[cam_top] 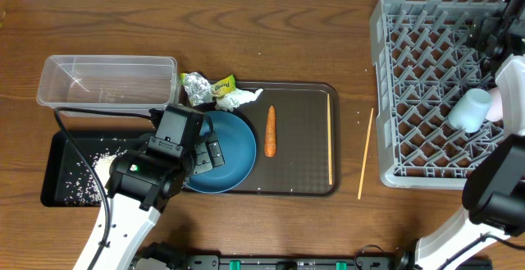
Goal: Sort waste into correct bins and load items into the dishwasher rack
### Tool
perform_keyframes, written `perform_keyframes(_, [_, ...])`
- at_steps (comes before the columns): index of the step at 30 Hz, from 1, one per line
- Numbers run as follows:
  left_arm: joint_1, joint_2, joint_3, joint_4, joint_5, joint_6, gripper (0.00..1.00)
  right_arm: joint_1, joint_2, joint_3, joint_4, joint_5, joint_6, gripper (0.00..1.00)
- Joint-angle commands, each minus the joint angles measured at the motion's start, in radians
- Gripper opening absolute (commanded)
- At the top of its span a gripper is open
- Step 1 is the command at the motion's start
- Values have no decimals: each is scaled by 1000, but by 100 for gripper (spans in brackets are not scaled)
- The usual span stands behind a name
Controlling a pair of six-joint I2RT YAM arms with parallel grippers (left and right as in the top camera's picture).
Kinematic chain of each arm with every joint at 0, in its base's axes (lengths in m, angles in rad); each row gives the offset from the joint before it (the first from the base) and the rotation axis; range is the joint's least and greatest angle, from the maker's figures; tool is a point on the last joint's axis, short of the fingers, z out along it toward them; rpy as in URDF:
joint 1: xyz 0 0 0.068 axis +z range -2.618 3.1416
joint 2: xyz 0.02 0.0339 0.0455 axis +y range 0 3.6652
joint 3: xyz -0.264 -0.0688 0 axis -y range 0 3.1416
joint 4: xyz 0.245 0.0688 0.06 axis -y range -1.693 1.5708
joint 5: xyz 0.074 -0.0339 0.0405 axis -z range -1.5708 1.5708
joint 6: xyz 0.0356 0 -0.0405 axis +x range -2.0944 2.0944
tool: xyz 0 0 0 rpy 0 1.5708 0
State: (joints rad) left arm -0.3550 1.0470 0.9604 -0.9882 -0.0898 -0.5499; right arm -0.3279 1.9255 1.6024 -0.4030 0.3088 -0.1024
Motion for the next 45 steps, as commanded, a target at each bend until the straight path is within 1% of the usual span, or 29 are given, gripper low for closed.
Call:
perform_keyframes(1, [3, -2, 12, -3, -19, 2, 98, -20, 32, 1, 11, 75, -54, 99])
perform_keyframes(6, [3, -2, 12, -3, -19, 2, 98, -40, 91, 1, 7, 91, -97, 96])
perform_keyframes(8, [3, -2, 12, -3, -19, 2, 98, -47, 109, 1, 6, 90, -97, 89])
perform_keyframes(11, [3, -2, 12, -3, -19, 2, 98, -66, 122, 1, 10, 64, -97, 73])
perform_keyframes(12, [3, -2, 12, -3, -19, 2, 98, -71, 123, 1, 10, 48, -97, 70])
perform_keyframes(16, [3, -2, 12, -3, -19, 2, 98, -85, 123, 1, 20, -11, -97, 68])
perform_keyframes(17, [3, -2, 12, -3, -19, 2, 98, -86, 123, 1, 19, -11, -97, 64])
perform_keyframes(19, [3, -2, 12, -3, -19, 2, 98, -86, 123, 1, 18, -11, -97, 47])
perform_keyframes(20, [3, -2, 12, -3, -19, 2, 98, -86, 123, 1, 17, -10, -97, 40])
perform_keyframes(21, [3, -2, 12, -3, -19, 2, 98, -86, 123, 1, 17, -11, -97, 32])
perform_keyframes(26, [3, -2, 12, -3, -19, 3, 98, -86, 121, 1, 18, -42, -91, 9])
perform_keyframes(28, [3, -2, 12, -3, -19, 2, 98, -86, 114, 1, 16, -64, -71, 5])
perform_keyframes(29, [3, -2, 12, -3, -19, 2, 98, -86, 105, 2, 14, -69, -48, 1])
perform_keyframes(33, [3, -2, 12, -3, -19, 2, 98, -86, 61, 2, 5, -118, -7, 1])
perform_keyframes(36, [3, -2, 12, -3, -19, 2, 98, -93, 11, 2, 4, -236, 33, 1])
perform_keyframes(40, [3, -2, 12, -3, -19, 2, 98, -130, -45, 2, 18, -379, 129, 1])
perform_keyframes(41, [3, -2, 12, -3, -19, 2, 98, -141, -53, 2, 21, -389, 134, 5])
perform_keyframes(42, [3, -2, 12, -3, -19, 2, 98, -149, -57, 2, 21, -388, 132, 15])
perform_keyframes(43, [3, -2, 12, -3, -19, 2, 98, -159, -60, 2, 20, -383, 124, 36])
perform_keyframes(44, [3, -2, 12, -3, -19, 2, 98, -165, -60, 2, 18, -373, 113, 47])
perform_keyframes(45, [3, -2, 12, -3, -19, 2, 98, -171, -59, 1, 16, -358, 101, 51])
